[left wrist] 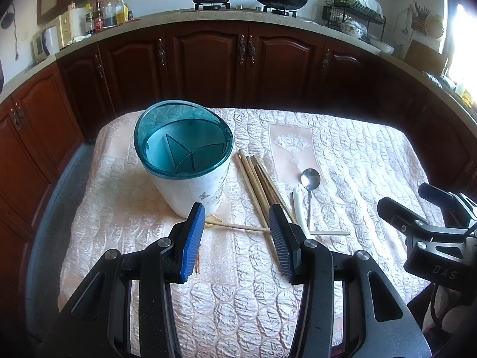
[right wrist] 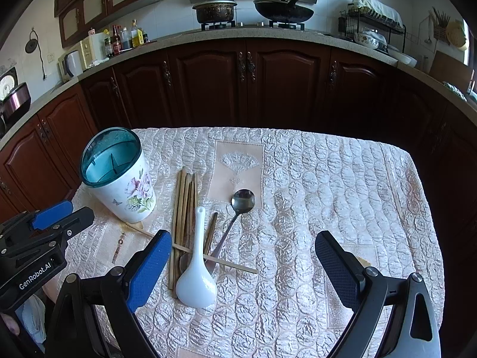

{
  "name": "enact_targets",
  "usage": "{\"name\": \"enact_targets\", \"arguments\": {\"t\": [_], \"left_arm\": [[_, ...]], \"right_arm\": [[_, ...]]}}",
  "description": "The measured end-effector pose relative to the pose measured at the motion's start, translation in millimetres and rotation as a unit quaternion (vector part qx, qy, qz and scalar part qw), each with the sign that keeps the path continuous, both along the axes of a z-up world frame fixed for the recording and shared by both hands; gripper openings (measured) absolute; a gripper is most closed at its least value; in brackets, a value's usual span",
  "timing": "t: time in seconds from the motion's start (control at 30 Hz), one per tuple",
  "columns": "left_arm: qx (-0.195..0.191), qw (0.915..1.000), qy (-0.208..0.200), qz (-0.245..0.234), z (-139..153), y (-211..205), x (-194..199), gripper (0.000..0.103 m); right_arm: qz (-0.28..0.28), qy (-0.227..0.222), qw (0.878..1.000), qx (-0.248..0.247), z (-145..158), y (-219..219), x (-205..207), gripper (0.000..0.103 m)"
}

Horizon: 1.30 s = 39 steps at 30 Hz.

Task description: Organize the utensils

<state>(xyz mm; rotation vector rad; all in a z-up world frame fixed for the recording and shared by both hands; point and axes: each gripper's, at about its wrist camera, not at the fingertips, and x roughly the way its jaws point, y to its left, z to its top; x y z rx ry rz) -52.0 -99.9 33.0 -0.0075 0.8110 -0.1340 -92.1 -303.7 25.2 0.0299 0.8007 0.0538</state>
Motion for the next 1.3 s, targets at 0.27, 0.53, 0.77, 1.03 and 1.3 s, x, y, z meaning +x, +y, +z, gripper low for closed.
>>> {"name": "enact_targets", "arguments": {"t": [0.27,0.53,0.77,1.03,1.3], "left_arm": [[-0.010,0.9998,0.019,0.004,-13,8,5,0.044],[-0.096,0.9897,0.100,0.036,-49,52,18,0.044],[-0.174,0.9701,0.147,0.085,-75,84,30,0.044],[-0.230,0.9521,0.171,0.105,-89,82,48,0.044],[-0.261,0.9353,0.189,0.146,-108,71,70,0.044]], "right_arm": [[0.014,0.019,1.000,0.005,-16,5,6,0.096],[0.041,0.059,0.996,0.043,-51,6,23,0.086],[0.087,0.091,0.988,0.087,-81,19,49,0.057],[0.111,0.115,0.980,0.119,-102,29,89,0.046],[0.120,0.135,0.970,0.162,-115,19,117,0.045]]}}
